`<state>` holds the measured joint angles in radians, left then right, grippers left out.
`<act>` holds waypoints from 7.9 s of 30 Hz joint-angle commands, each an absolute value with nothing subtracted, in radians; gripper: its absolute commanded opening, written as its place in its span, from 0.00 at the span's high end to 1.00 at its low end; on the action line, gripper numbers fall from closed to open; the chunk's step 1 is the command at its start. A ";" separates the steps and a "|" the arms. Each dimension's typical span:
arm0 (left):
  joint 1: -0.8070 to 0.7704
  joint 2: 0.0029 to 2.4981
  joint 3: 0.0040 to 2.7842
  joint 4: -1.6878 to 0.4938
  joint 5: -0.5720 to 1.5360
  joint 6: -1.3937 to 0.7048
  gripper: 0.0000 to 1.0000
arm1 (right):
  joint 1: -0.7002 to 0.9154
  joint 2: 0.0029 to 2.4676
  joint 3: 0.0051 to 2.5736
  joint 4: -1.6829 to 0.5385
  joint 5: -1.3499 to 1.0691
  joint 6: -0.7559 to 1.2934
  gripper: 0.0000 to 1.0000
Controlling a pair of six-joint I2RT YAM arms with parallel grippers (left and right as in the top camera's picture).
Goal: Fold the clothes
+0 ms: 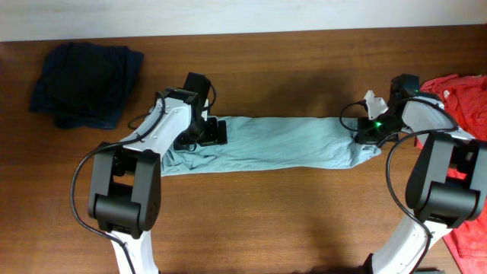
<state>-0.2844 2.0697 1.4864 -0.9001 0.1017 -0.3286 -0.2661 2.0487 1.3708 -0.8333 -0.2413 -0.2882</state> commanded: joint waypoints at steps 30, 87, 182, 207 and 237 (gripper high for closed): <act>-0.288 2.047 1.480 -0.884 0.243 -0.347 0.01 | -0.392 2.087 1.582 -1.013 0.009 -0.141 0.96; 0.181 1.773 1.684 -0.898 0.081 -0.336 0.01 | 0.364 2.199 1.920 -1.206 -0.010 -0.125 0.96; 0.179 1.773 1.684 -0.898 0.081 -0.336 0.01 | 0.288 2.218 1.948 -1.382 -0.711 -0.332 0.74; 0.179 1.773 1.684 -0.898 0.081 -0.336 0.01 | 0.358 2.214 1.699 -0.997 -0.939 -0.131 0.74; 0.179 1.773 1.684 -0.898 0.081 -0.336 0.01 | 0.351 2.209 1.623 -0.572 -0.714 -0.074 0.54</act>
